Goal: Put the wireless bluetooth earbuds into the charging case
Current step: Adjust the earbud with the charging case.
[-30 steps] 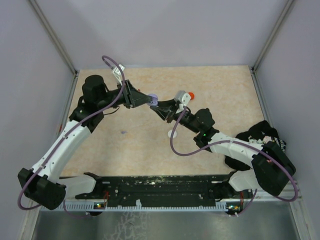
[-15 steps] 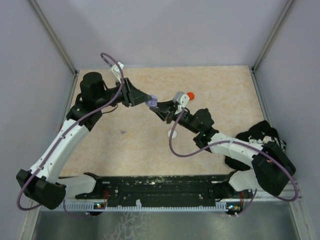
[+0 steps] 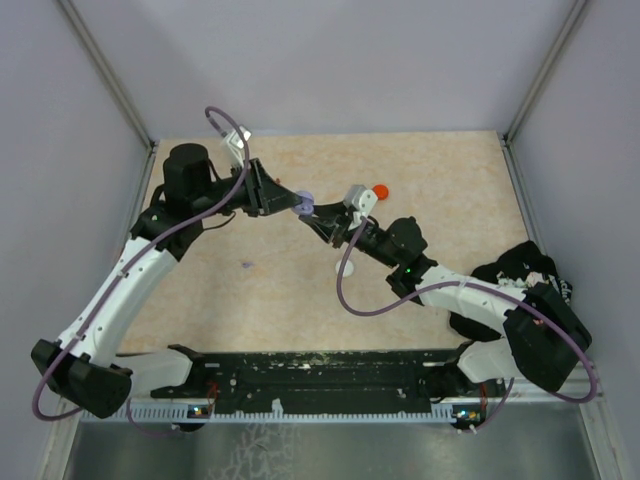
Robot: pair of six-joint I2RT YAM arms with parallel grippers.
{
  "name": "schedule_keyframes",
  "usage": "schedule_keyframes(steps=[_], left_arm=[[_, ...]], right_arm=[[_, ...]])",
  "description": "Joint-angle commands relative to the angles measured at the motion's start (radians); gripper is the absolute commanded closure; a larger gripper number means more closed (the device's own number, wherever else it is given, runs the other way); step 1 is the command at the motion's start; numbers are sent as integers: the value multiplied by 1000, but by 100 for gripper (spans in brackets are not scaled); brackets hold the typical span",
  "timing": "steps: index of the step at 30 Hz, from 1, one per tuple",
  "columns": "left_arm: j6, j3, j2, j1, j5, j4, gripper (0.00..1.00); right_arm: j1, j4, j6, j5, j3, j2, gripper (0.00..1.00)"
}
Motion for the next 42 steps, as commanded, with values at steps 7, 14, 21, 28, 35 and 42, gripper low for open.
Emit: schedule_keyframes(steps=[7,14,21,28,35,42], left_arm=[[40,35,4,-36,-36,-38,62],[86,61,19,-59,-16,-35,64],[127,70,41,-79,12,-50,64],[193,88,54,-92,28,-66,64],[252,98,67,-103,76,-80,64],[331,89,56,-105,95,-85,64]], right_arm=[[13,31,-17,3,59,-20,100],[16,21,-21,3,57,-15,100],[22,10,-24,-5,65,-14,100],[29,-2,-25,-30,76,-12,100],[34,-15,-25,-54,86,-10,100],[32,-9,7,-92,93,-5,100]])
